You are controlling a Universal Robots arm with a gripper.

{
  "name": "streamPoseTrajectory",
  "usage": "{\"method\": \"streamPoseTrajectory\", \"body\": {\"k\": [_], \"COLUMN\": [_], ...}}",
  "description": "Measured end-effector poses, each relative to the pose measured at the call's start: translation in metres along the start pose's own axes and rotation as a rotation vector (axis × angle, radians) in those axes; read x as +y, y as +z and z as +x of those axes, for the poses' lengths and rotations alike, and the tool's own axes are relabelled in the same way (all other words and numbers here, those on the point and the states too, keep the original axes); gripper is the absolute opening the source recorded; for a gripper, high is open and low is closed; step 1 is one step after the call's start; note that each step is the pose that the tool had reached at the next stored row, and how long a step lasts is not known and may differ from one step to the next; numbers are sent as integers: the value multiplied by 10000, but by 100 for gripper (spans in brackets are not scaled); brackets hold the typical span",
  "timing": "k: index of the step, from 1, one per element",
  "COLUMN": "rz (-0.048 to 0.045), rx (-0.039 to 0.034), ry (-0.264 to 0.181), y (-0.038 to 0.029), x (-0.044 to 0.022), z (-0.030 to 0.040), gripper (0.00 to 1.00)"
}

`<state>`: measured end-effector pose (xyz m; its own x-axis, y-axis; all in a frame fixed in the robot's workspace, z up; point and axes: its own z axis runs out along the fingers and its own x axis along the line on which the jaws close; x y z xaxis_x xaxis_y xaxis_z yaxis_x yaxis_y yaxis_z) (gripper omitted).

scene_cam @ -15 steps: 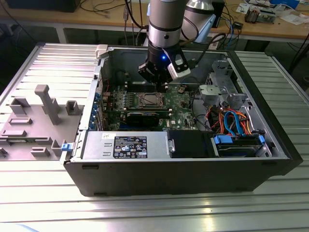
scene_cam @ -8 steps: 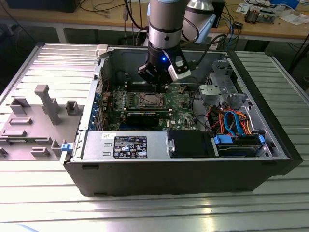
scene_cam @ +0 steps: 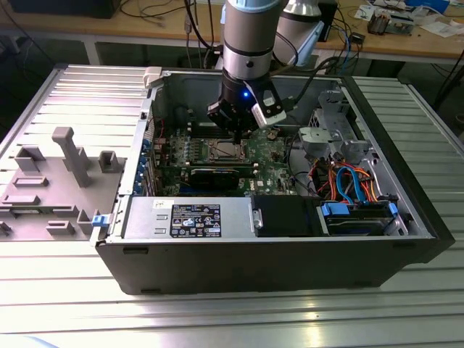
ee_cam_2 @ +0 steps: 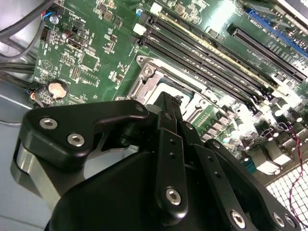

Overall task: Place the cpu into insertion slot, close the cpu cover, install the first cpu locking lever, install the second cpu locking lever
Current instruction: 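Install the second cpu locking lever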

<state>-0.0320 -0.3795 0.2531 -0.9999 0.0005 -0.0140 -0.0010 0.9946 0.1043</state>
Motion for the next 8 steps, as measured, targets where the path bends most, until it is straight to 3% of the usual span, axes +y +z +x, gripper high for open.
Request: {"method": "streamPoseTrajectory", "body": {"k": [8], "rz": [-1], "rx": [-1], "ry": [0], "y": [8], "x": [-1], "z": [0], "gripper": [11]}}
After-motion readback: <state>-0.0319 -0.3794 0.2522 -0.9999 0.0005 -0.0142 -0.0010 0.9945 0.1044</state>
